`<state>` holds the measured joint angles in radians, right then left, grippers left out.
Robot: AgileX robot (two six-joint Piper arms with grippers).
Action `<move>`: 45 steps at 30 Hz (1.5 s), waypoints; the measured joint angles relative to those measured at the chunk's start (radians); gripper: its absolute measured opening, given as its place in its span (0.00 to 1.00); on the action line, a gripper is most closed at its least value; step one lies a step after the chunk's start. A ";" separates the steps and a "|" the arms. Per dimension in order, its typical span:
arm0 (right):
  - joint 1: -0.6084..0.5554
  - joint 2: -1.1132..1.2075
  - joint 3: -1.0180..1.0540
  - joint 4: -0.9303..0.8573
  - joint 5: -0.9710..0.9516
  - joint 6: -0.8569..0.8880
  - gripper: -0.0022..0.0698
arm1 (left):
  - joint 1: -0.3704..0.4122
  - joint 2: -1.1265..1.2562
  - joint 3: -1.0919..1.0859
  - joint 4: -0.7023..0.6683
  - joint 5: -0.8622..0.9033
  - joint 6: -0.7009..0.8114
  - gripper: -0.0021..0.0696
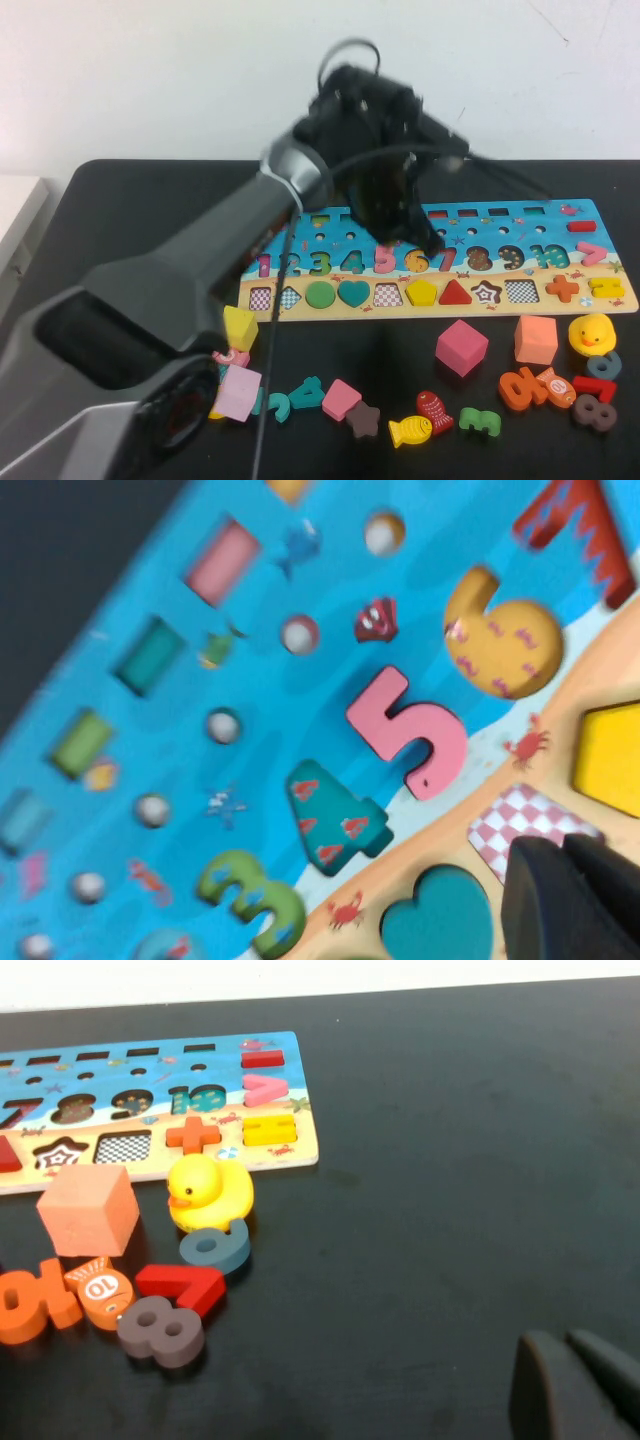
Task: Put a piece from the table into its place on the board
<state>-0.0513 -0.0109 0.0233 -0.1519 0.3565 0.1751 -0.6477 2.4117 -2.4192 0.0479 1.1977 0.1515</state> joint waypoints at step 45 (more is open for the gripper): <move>0.000 0.000 0.000 0.000 0.000 0.000 0.06 | 0.059 -1.261 1.349 0.233 -0.658 -0.171 0.03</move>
<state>-0.0513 -0.0109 0.0233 -0.1519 0.3565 0.1751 -0.5885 1.1507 -1.0700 0.2810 0.5393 -0.0193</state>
